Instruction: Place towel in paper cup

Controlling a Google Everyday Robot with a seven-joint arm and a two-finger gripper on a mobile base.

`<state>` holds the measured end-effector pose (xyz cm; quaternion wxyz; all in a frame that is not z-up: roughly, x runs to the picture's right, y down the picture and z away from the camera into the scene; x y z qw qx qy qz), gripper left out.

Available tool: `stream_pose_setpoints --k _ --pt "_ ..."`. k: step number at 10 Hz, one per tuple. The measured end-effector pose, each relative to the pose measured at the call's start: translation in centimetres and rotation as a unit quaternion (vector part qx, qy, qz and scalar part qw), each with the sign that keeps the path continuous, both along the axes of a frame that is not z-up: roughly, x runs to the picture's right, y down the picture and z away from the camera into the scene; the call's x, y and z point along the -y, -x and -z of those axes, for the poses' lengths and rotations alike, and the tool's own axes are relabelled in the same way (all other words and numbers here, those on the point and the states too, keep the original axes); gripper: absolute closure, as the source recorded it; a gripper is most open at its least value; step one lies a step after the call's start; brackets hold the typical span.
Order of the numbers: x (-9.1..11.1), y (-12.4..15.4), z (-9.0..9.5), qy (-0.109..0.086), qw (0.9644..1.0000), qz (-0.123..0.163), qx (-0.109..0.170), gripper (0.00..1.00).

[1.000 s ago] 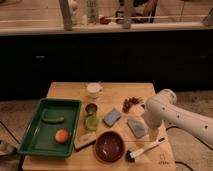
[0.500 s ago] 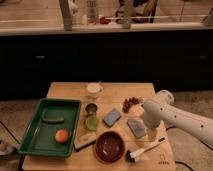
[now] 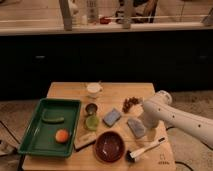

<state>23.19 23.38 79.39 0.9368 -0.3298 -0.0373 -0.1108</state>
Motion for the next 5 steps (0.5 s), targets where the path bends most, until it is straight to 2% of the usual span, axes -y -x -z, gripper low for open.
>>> stream_pose_setpoints --k 5 --pt "-0.89 -0.34 -1.09 0.004 1.0000 -0.006 0.004 0.20"
